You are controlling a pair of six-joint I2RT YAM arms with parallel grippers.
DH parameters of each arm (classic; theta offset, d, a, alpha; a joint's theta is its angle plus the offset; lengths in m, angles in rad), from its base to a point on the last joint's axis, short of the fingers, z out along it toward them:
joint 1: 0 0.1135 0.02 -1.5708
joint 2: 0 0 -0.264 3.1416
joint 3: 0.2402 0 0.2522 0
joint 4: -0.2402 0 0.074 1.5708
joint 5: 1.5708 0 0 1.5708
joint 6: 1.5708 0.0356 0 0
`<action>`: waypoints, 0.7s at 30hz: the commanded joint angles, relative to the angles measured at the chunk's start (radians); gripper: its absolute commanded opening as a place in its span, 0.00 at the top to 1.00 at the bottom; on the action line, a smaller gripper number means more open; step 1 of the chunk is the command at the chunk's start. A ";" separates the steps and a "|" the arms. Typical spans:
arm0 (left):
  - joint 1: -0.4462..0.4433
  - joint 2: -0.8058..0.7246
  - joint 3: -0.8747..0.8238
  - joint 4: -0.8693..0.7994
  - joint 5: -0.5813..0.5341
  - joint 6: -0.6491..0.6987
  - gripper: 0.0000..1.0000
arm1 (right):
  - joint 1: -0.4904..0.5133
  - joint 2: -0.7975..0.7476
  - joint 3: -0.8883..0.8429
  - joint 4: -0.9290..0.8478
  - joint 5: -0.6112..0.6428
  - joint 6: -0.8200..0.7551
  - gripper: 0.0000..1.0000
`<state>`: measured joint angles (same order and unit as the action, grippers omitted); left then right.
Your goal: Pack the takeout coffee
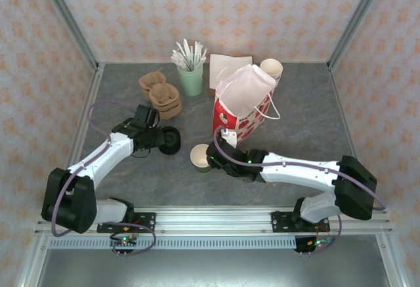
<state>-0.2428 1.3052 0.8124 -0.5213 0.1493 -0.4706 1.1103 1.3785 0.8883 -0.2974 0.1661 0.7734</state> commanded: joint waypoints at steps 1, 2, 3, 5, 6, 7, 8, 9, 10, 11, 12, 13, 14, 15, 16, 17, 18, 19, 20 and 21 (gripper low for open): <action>-0.007 -0.012 0.037 -0.029 -0.023 0.011 0.86 | 0.005 -0.042 0.045 -0.047 0.037 -0.012 0.65; -0.007 -0.017 0.040 -0.031 -0.021 0.011 0.87 | 0.005 -0.053 0.053 -0.055 0.039 -0.018 0.63; -0.007 -0.021 0.043 -0.036 -0.019 0.011 0.87 | 0.004 -0.064 0.062 -0.064 0.040 -0.023 0.62; -0.007 -0.034 0.050 -0.048 -0.020 0.011 0.87 | 0.004 -0.083 0.081 -0.079 0.041 -0.035 0.61; -0.009 -0.043 0.055 -0.056 -0.019 0.010 0.87 | 0.005 -0.089 0.095 -0.085 0.036 -0.042 0.60; -0.009 -0.051 0.060 -0.063 -0.019 0.011 0.87 | 0.005 -0.092 0.107 -0.088 0.029 -0.052 0.59; -0.010 -0.062 0.068 -0.073 -0.017 0.011 0.87 | 0.004 -0.093 0.125 -0.091 0.021 -0.059 0.58; -0.013 -0.072 0.077 -0.088 -0.017 0.012 0.87 | 0.004 -0.092 0.144 -0.094 0.010 -0.066 0.57; -0.017 -0.081 0.088 -0.103 -0.018 0.012 0.87 | 0.005 -0.088 0.160 -0.094 -0.001 -0.071 0.57; -0.026 -0.091 0.102 -0.122 -0.019 0.012 0.87 | 0.005 -0.082 0.181 -0.093 -0.016 -0.077 0.56; -0.036 -0.102 0.117 -0.145 -0.022 0.013 0.87 | 0.005 -0.075 0.201 -0.092 -0.029 -0.082 0.56; -0.048 -0.112 0.131 -0.164 -0.026 0.013 0.87 | 0.005 -0.067 0.218 -0.091 -0.041 -0.086 0.56; -0.064 -0.124 0.151 -0.187 -0.032 0.013 0.87 | 0.004 -0.056 0.241 -0.093 -0.053 -0.089 0.56; -0.081 -0.135 0.171 -0.214 -0.041 0.013 0.87 | 0.005 -0.046 0.261 -0.093 -0.064 -0.095 0.56; -0.098 -0.147 0.188 -0.236 -0.048 0.012 0.87 | 0.005 -0.036 0.279 -0.097 -0.071 -0.097 0.56; -0.117 -0.156 0.209 -0.260 -0.054 0.009 0.87 | 0.005 -0.024 0.300 -0.100 -0.079 -0.105 0.56; -0.138 -0.165 0.231 -0.285 -0.064 0.005 0.87 | 0.005 -0.013 0.319 -0.104 -0.086 -0.111 0.56; -0.156 -0.173 0.247 -0.306 -0.075 0.002 0.87 | 0.004 -0.005 0.337 -0.111 -0.087 -0.117 0.56; -0.177 -0.182 0.267 -0.326 -0.086 -0.001 0.87 | 0.004 0.005 0.355 -0.119 -0.087 -0.123 0.56; -0.202 -0.188 0.286 -0.345 -0.097 -0.003 0.87 | 0.005 0.012 0.370 -0.125 -0.088 -0.132 0.56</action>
<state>-0.4038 1.1469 1.0405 -0.7486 0.1127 -0.4713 1.1103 1.3655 1.2087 -0.3771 0.0929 0.6800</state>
